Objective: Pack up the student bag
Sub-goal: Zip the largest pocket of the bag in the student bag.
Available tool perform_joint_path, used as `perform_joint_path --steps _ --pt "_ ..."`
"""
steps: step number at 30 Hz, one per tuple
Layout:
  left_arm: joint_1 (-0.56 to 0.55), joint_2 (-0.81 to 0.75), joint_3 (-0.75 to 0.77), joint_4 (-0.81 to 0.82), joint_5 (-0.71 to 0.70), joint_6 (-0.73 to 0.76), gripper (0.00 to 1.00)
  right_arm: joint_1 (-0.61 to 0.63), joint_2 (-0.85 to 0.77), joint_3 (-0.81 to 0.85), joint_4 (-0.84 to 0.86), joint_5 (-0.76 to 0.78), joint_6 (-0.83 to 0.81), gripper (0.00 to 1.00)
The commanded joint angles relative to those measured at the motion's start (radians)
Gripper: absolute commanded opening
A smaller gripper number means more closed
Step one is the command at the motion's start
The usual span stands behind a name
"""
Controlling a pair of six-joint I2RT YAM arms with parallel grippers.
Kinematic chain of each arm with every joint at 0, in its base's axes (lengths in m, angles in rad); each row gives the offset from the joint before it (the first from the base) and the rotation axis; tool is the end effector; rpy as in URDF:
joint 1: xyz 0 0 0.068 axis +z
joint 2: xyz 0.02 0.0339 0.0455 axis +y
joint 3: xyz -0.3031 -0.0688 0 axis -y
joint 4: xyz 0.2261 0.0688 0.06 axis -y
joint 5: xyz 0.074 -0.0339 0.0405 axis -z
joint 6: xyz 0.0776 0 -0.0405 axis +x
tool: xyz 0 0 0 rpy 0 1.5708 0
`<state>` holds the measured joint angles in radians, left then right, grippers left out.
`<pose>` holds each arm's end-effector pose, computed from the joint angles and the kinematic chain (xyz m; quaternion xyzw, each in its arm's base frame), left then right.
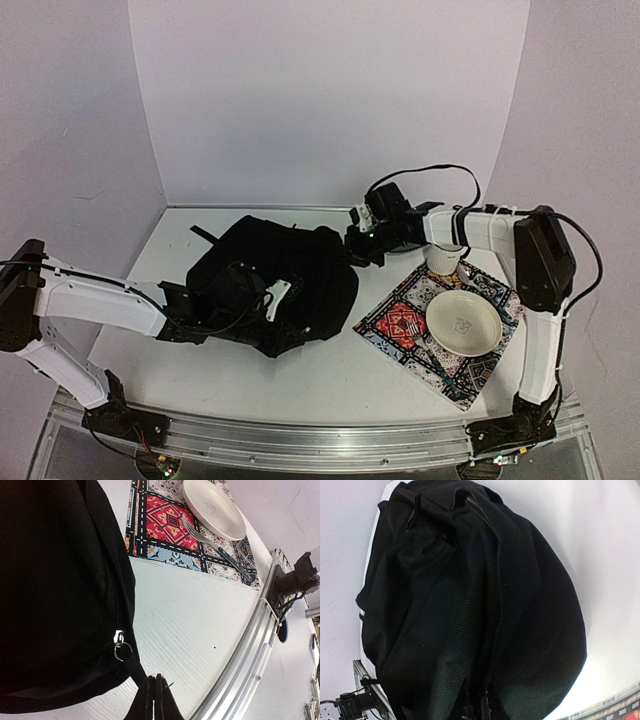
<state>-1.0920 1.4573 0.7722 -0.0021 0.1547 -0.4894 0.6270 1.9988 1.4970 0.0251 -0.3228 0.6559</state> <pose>0.1346 -0.2853 0.2225 0.2990 0.8509 -0.3522 0.2502 0.3937 0.3157 0.2654 -0.0714 0.8441 0.4172 0.3292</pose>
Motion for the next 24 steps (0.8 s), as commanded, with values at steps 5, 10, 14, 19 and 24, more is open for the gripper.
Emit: perform_joint_path --steps 5,10,14,19,24 --pt "-0.022 0.073 0.114 -0.014 -0.027 -0.007 0.0 0.016 -0.045 -0.017 0.035 0.004 0.016 0.34" --pt "-0.022 0.118 0.159 -0.005 -0.03 0.008 0.0 0.077 -0.208 -0.225 0.097 0.047 0.103 0.54" --pt "-0.022 0.122 0.169 -0.002 -0.012 0.015 0.0 0.136 -0.285 -0.381 0.193 0.082 0.195 0.56" --pt "-0.022 0.12 0.176 -0.002 0.004 0.019 0.0 0.205 -0.275 -0.448 0.312 0.076 0.296 0.56" --pt "-0.022 0.104 0.165 -0.002 -0.004 0.023 0.0 0.229 -0.216 -0.43 0.329 0.091 0.317 0.53"
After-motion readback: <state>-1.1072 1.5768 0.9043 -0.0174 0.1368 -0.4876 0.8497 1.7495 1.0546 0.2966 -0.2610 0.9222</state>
